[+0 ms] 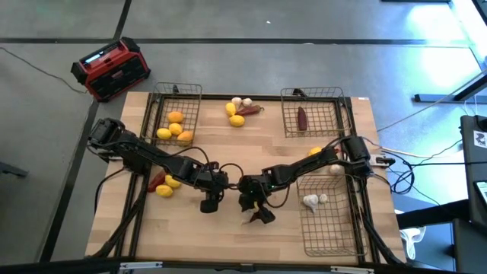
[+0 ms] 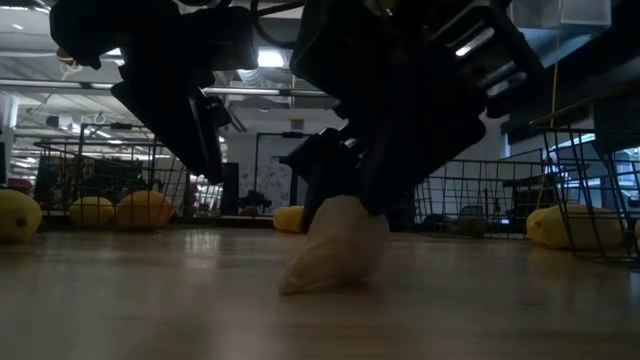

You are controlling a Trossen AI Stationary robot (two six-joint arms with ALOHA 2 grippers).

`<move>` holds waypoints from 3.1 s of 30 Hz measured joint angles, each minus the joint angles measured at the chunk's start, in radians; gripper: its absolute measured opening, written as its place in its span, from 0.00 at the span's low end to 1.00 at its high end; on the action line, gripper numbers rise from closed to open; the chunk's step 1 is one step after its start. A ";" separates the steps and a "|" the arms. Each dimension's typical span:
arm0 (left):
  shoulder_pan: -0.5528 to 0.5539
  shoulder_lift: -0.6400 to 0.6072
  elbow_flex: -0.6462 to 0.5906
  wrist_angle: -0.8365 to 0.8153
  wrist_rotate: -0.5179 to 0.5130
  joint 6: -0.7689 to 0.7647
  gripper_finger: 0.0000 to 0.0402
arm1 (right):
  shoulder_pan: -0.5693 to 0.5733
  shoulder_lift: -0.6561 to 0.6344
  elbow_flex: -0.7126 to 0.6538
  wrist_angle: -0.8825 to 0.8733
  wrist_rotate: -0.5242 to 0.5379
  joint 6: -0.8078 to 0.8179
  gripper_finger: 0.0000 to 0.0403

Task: Sort produce into baskets
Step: Put the white garlic into the bottom wire basket

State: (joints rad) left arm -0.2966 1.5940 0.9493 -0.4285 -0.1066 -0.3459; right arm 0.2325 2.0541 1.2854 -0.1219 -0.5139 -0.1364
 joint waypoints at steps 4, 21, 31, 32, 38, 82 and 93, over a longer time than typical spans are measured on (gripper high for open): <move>0.000 0.000 0.000 0.002 0.000 0.000 0.48 | 0.000 0.000 0.000 -0.012 0.015 0.000 0.49; 0.000 0.000 0.000 0.002 -0.001 -0.017 0.48 | 0.004 -0.017 0.002 -0.095 0.049 0.131 0.30; 0.002 0.000 0.000 0.008 -0.014 -0.014 0.48 | 0.058 -0.150 0.015 -0.343 0.318 0.132 0.30; 0.003 0.000 0.000 0.010 -0.014 -0.009 0.48 | 0.062 -0.167 0.022 -0.370 0.335 0.132 0.30; 0.011 0.000 0.000 0.053 -0.014 0.013 0.48 | 0.077 -0.292 0.061 -0.541 0.440 0.155 0.30; 0.067 0.000 0.000 0.080 -0.034 0.015 0.48 | 0.642 -0.861 -0.334 -1.064 0.834 1.326 0.30; 0.071 0.000 0.000 0.081 -0.035 0.013 0.48 | 0.691 -0.861 -0.490 -0.975 0.793 1.566 0.30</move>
State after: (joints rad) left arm -0.2260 1.5936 0.9493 -0.3477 -0.1413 -0.3330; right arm 0.9237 1.1927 0.7955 -1.0967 0.2790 1.4300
